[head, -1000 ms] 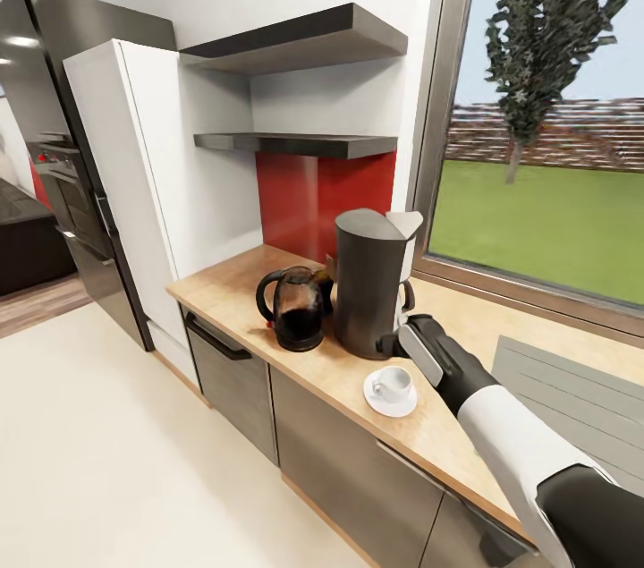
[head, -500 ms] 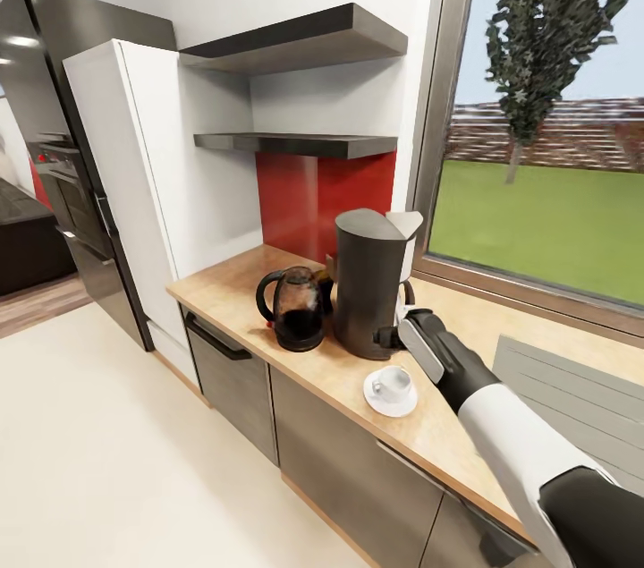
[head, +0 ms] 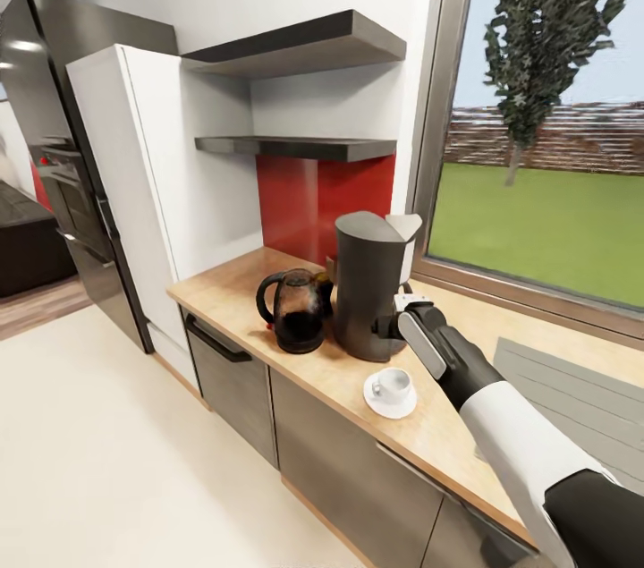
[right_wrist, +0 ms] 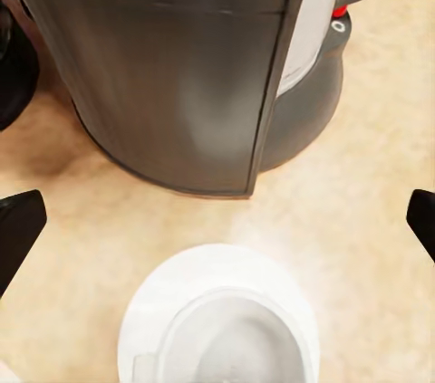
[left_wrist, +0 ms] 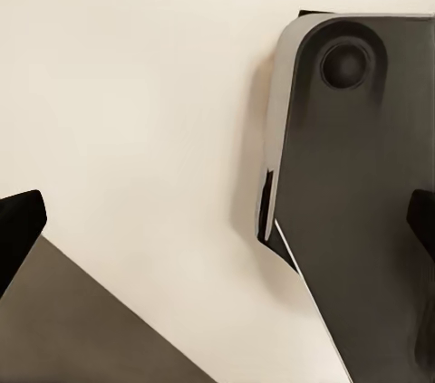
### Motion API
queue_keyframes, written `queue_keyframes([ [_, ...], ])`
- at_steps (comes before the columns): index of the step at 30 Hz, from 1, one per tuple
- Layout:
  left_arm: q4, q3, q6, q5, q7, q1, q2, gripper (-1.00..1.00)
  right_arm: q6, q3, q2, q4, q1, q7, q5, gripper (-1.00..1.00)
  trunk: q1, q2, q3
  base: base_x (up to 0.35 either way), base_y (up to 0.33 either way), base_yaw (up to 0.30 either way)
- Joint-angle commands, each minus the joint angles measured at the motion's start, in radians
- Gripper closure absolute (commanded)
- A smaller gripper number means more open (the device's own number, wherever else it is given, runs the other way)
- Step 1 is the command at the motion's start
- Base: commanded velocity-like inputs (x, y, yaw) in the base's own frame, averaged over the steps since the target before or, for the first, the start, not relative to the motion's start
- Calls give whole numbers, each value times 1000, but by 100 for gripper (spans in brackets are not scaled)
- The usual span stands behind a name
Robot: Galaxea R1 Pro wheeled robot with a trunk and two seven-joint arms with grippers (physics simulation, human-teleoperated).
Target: Set up a coffee station on the kitchen countertop: keep the coffee maker on the countertop, move the bottle of coffee from the kitchen shelf to the counter next to the coffee maker, place a paper coffee filter on top of the coffee maker, put the saucer next to the coffee maker with the coffee cup on the saucer, and place the electric kettle next to the coffee maker.
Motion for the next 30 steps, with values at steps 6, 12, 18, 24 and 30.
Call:
queue_keyframes([
  [6, -1, 5, -4, -10, 2, 0, -1, -100, 1, 5, -1, 3, -1, -10, -9, -100, 1, -1, -1, -278, 0, 0],
  [12, -1, 6, -4, -10, 2, 0, -1, -100, 1, 5, -1, 2, -1, -10, -10, -100, 1, -1, -1, -333, 9, 0],
  [18, -2, 6, -4, -8, 2, 0, 0, -100, 1, 6, 2, -6, -1, -9, -14, -100, 1, -1, -1, -293, 161, 0],
  [24, -2, 6, -4, -7, 2, 0, 0, -100, -1, 8, 6, -8, -1, -6, -16, -100, 1, -1, -1, -122, 100, 0],
  [30, -2, 6, -4, -7, 2, 0, 0, -100, -3, 11, 9, -7, -1, -3, -17, -100, 1, -1, -1, -13, 11, 0],
])
